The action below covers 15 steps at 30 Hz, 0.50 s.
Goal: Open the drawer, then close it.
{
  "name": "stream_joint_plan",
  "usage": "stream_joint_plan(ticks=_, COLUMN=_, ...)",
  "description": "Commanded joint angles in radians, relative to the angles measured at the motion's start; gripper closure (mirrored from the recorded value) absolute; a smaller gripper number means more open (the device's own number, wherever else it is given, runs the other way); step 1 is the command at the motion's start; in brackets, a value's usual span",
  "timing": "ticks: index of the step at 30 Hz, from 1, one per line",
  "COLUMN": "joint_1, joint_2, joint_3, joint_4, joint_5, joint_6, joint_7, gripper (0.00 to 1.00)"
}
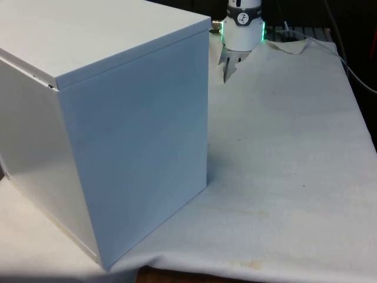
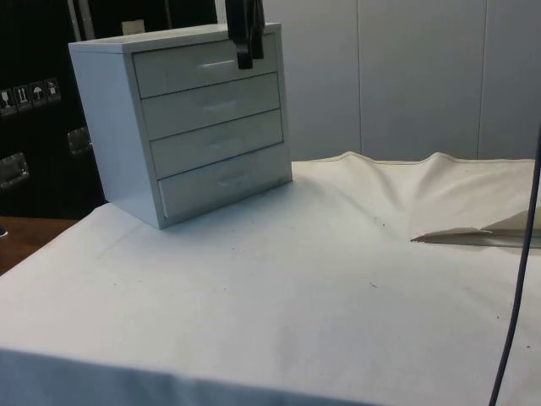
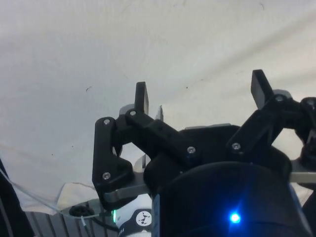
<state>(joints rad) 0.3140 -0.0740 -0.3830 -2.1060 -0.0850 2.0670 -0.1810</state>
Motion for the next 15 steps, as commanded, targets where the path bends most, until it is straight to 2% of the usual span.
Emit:
stream_joint_plan(ticks=1, joint_1=0.0, joint_2=-0.003, joint_3=-0.002, joint_4=-0.003, joint_5=0.0, joint_6=0.0, joint_7=-0.008, gripper=0.0)
stream_joint_plan(ticks=5, joint_1=0.001, joint_2=-0.026, joint_3=-0.004, joint_4=-0.024, joint_5=-0.007, joint_6=0.006, joint_7=-0.05, gripper=0.0)
stream_joint_plan(ticks=10, joint_1=0.0, joint_2=-0.023, joint_3=-0.005, joint_4=-0.021, joint_5=0.0, joint_6=-0.001, joint_7=-0.079, gripper=0.0)
stream_joint_plan(ticks=11, joint_1=0.001, joint_2=-0.026, joint_3=-0.005, joint_4=-0.023, joint_5=-0.003, joint_6=0.0, joint_7=-0.101, gripper=0.0)
stream_joint_plan(ticks=15, joint_1=0.002, joint_2=-0.026, joint_3=-0.005, joint_4=-0.022, joint_5=-0.001, joint_6=0.0, joint_7=-0.133, gripper=0.0)
